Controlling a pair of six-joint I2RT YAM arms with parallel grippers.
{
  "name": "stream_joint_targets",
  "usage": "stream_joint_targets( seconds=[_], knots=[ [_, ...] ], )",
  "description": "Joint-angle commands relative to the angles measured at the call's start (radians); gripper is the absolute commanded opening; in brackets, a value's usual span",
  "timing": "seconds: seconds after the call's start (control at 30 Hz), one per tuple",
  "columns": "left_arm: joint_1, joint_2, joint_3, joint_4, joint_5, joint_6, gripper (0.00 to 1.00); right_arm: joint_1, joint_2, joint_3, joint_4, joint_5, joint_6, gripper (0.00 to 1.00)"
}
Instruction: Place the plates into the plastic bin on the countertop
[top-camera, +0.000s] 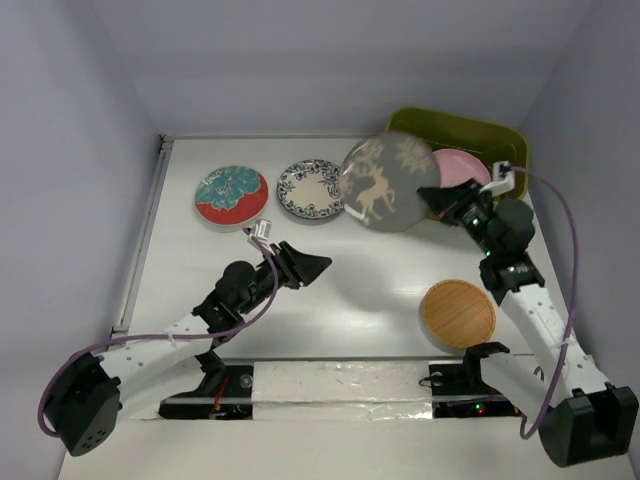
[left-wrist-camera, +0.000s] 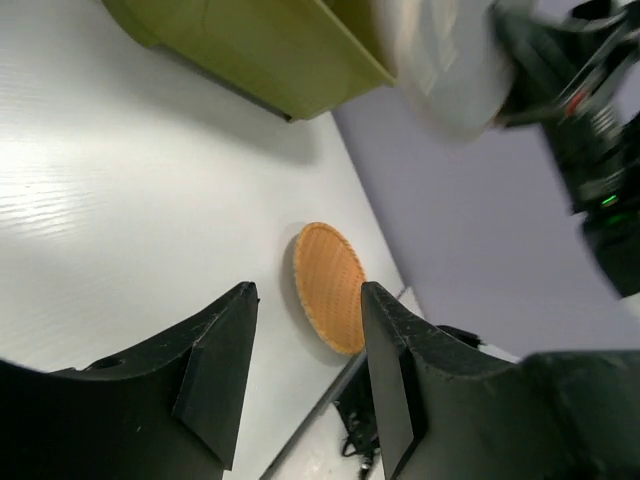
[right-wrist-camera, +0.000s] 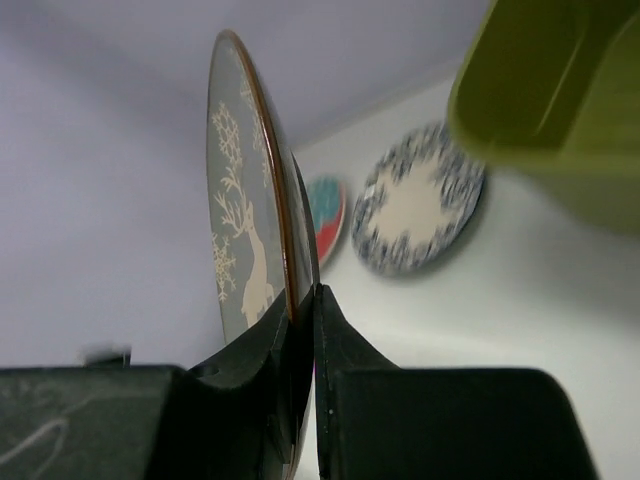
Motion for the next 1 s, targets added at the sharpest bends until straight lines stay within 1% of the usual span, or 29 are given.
stream_joint_targets(
  seconds=[0.0, 0.03, 0.1, 0.17, 0.27, 0.3, 0.4, 0.43, 0.5, 0.63, 0.7, 0.8, 0.87, 0.97],
  knots=[
    [-0.07, -0.016, 0.051, -0.098, -0.176, 0.09, 0.43, -0.128, 0.043, 0.176, 0.061, 0.019, -0.004, 0.0],
    [-0.087, 0.0, 0.057, -0.102, -0.193, 0.108, 0.43, -0.17, 0.091, 0.247, 0.012, 0.038, -0.044, 0.0],
    [-0.124, 0.036, 0.089, -0.112, -0.224, 0.126, 0.46, -0.211, 0.148, 0.31, -0.03, 0.067, -0.08, 0.0],
    [-0.179, 0.114, 0.117, -0.112, -0.253, 0.15, 0.47, -0.269, 0.23, 0.383, -0.07, 0.088, -0.11, 0.0],
    [-0.247, 0.238, 0.18, -0.102, -0.296, 0.176, 0.52, -0.333, 0.307, 0.442, -0.096, 0.122, -0.13, 0.0],
    [-0.268, 0.305, 0.215, -0.096, -0.299, 0.18, 0.55, -0.35, 0.326, 0.454, -0.104, 0.116, -0.129, 0.0],
    [-0.278, 0.416, 0.281, -0.079, -0.278, 0.192, 0.59, -0.386, 0.407, 0.508, -0.124, 0.11, -0.132, 0.0],
    [-0.278, 0.483, 0.295, -0.064, -0.254, 0.193, 0.59, -0.386, 0.43, 0.522, -0.134, 0.098, -0.135, 0.0],
    [-0.288, 0.545, 0.324, -0.046, -0.226, 0.196, 0.6, -0.395, 0.493, 0.554, -0.156, 0.095, -0.141, 0.0],
    [-0.314, 0.706, 0.44, -0.05, -0.174, 0.215, 0.63, -0.404, 0.577, 0.568, -0.157, 0.113, -0.141, 0.0],
    [-0.336, 0.754, 0.503, -0.056, -0.154, 0.222, 0.65, -0.404, 0.612, 0.582, -0.162, 0.099, -0.143, 0.0],
    [-0.365, 0.839, 0.558, -0.07, -0.138, 0.239, 0.68, -0.404, 0.674, 0.603, -0.177, 0.105, -0.152, 0.0],
    [-0.376, 0.901, 0.611, -0.07, -0.094, 0.242, 0.69, -0.413, 0.715, 0.621, -0.194, 0.108, -0.159, 0.0],
    [-0.387, 0.968, 0.67, -0.082, -0.068, 0.248, 0.69, -0.413, 0.749, 0.626, -0.2, 0.113, -0.166, 0.01]
  ],
)
